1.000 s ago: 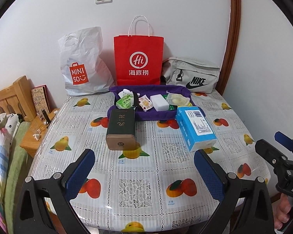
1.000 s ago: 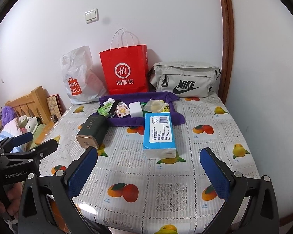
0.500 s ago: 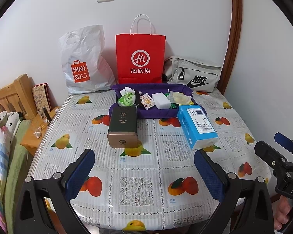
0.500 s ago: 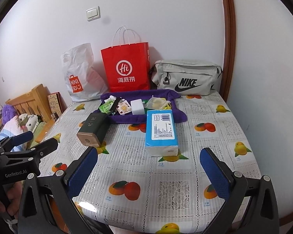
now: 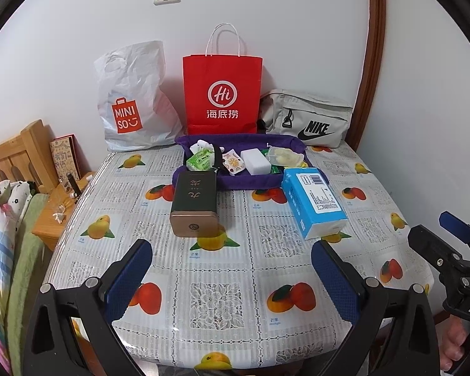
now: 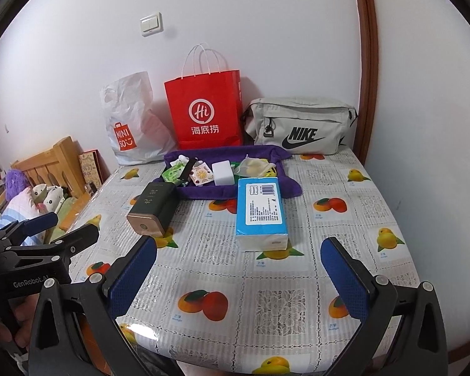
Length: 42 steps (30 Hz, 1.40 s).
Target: Organize soft objects
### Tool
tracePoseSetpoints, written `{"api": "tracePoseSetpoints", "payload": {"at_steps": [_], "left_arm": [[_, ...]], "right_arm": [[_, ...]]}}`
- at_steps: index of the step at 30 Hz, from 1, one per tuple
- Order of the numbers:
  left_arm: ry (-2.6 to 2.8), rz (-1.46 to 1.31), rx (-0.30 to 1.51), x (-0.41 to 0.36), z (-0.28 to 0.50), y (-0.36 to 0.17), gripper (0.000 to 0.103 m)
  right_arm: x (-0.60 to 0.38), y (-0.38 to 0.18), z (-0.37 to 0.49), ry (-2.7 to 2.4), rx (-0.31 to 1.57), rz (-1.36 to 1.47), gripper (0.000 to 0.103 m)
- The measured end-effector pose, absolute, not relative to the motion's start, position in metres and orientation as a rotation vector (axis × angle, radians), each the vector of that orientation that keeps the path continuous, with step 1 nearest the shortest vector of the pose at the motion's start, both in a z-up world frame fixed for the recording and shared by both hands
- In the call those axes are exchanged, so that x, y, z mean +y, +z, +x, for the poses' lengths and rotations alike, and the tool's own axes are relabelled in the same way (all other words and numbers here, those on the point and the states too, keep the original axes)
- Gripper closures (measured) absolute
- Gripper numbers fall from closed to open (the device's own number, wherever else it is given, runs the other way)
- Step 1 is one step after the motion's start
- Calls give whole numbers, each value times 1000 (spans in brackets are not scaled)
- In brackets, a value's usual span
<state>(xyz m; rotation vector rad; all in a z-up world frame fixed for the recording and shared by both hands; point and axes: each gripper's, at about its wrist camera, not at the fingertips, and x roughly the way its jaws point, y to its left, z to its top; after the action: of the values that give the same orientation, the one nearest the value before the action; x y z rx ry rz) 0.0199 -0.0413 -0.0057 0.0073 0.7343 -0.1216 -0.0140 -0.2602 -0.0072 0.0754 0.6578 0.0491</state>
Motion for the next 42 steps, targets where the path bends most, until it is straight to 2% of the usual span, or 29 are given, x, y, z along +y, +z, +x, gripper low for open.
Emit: {"api": "tracePoseSetpoints", "payload": {"at_steps": [42], "left_arm": [[-128, 8, 736, -39, 20, -3, 0]], "right_arm": [[-258, -5, -18, 60, 655, 75, 0]]}}
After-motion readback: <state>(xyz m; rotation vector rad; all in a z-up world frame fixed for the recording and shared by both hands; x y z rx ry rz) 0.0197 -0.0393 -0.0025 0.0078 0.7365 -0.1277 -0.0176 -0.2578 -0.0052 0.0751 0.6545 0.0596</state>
